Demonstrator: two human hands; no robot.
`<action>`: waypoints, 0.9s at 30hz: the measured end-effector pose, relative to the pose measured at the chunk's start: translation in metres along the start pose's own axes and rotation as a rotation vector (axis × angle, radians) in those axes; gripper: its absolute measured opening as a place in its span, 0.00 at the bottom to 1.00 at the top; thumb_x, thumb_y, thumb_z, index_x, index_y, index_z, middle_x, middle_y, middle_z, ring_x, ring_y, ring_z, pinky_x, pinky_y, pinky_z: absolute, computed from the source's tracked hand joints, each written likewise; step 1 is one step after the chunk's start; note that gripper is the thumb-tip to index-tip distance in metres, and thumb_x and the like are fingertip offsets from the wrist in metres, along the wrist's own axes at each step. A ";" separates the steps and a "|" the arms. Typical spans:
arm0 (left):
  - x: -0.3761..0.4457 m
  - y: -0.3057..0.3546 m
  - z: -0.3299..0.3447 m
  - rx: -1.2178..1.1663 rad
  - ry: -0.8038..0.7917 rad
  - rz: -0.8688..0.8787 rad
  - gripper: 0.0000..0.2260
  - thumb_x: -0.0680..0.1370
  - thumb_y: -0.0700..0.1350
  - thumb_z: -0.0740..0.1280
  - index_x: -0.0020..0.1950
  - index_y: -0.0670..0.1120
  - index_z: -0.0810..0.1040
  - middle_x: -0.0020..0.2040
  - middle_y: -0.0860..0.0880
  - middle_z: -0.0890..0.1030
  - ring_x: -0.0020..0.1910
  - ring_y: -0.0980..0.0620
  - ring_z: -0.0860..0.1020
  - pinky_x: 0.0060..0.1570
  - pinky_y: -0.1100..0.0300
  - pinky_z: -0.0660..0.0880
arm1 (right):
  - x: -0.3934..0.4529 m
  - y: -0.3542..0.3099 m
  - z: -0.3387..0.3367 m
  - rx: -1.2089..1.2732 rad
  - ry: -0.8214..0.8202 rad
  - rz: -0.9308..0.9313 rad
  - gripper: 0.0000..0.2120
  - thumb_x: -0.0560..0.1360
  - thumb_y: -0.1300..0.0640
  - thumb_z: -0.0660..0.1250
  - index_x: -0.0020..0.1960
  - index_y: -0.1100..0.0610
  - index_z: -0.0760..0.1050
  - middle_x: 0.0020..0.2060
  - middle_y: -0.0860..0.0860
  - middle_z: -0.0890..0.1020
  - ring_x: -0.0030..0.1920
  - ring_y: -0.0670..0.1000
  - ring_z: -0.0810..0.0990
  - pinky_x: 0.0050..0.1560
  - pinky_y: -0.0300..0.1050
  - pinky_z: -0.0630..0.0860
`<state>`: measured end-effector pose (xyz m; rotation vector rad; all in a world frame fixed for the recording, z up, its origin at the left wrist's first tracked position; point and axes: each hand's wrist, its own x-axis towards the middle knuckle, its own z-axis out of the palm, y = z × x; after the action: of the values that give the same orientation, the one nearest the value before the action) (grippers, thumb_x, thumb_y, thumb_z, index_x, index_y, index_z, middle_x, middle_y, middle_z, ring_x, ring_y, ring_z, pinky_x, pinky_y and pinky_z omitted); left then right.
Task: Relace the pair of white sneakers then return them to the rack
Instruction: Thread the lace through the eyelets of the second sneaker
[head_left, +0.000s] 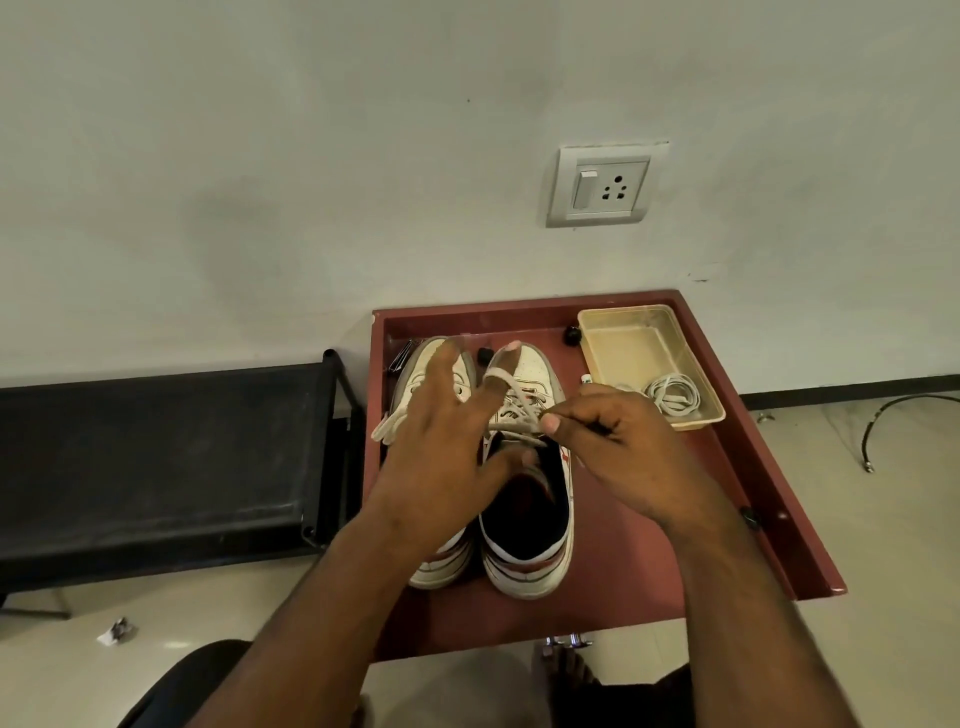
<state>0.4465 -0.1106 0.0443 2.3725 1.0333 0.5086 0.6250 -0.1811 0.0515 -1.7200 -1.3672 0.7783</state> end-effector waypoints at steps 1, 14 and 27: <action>0.000 0.000 0.004 -0.044 -0.021 0.012 0.29 0.73 0.57 0.73 0.72 0.57 0.69 0.79 0.53 0.48 0.77 0.48 0.53 0.69 0.51 0.62 | -0.001 0.000 -0.001 0.020 -0.013 -0.004 0.06 0.76 0.56 0.70 0.44 0.50 0.85 0.31 0.40 0.76 0.35 0.40 0.74 0.38 0.31 0.69; -0.014 -0.023 -0.099 -0.581 -0.307 -0.307 0.16 0.64 0.58 0.74 0.29 0.46 0.81 0.41 0.50 0.86 0.45 0.54 0.83 0.55 0.51 0.73 | -0.040 0.019 -0.052 -0.179 0.324 0.110 0.02 0.73 0.54 0.73 0.45 0.49 0.84 0.39 0.47 0.81 0.42 0.47 0.79 0.41 0.44 0.77; -0.008 0.008 -0.032 -0.183 -0.150 -0.410 0.18 0.76 0.51 0.71 0.66 0.56 0.76 0.61 0.53 0.77 0.56 0.52 0.78 0.58 0.55 0.75 | -0.032 0.014 0.005 -0.073 0.162 0.441 0.15 0.76 0.54 0.70 0.62 0.50 0.76 0.49 0.53 0.81 0.41 0.47 0.78 0.44 0.41 0.74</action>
<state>0.4293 -0.1122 0.0731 1.9364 1.2978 0.2565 0.6204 -0.2130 0.0371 -2.1282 -0.9265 0.8109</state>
